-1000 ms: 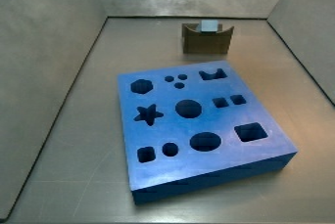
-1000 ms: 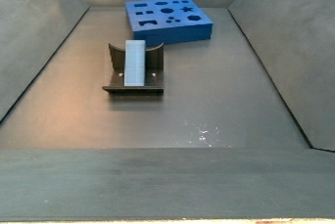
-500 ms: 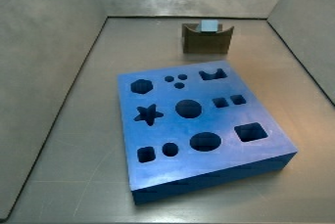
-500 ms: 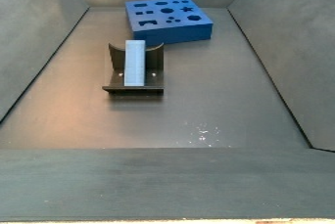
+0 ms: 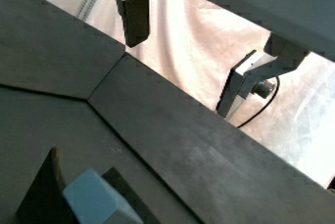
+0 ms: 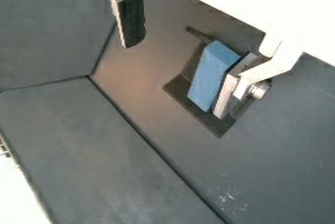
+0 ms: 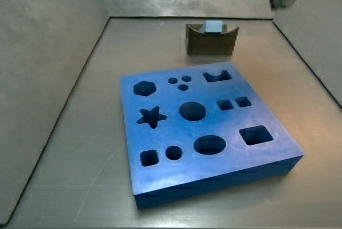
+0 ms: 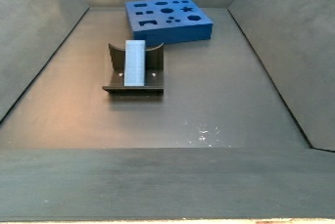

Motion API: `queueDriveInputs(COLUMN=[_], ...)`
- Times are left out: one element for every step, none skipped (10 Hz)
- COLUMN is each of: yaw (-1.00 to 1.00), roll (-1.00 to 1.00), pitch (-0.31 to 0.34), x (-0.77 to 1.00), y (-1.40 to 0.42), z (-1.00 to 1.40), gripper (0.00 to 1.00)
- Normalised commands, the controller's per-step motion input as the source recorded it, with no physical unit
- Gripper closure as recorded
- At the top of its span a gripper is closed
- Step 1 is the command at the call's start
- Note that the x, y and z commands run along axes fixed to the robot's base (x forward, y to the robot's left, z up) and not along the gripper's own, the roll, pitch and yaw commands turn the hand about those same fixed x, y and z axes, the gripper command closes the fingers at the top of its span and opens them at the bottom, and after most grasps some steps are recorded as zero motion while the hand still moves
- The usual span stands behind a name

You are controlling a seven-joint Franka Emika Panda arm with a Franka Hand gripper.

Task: Pick up the rectangle object. Move up. Place the rectangle object on the fixture. Regrasp the rectangle object. Move to above the board. Insert the rectangle object.
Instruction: Regrasp the rectangle object.

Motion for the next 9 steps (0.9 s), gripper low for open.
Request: queueDriveInputs(yaw=[0.15, 0.14, 0.12, 0.09, 0.06, 0.04, 0.01, 0.0, -0.02], roll=[0.09, 0.07, 0.07, 0.08, 0.09, 0.1, 0.1, 0.1, 0.1], pitch=[-0.007, -0.053, -0.095, -0.125, -0.137, -0.14, -0.127, -0.118, -0.092], x=[0.06, 0.06, 0.07, 0.08, 0.09, 0.1, 0.1, 0.11, 0.09], y=[0.06, 0.06, 0.06, 0.05, 0.05, 0.04, 0.04, 0.03, 0.02], z=[-1.0, -1.0, -1.0, -1.0, -1.0, -1.0, -1.0, -0.97, -0.77], gripper=[0.0, 0.0, 0.0, 0.0, 0.0, 0.0, 0.0, 0.0, 0.0])
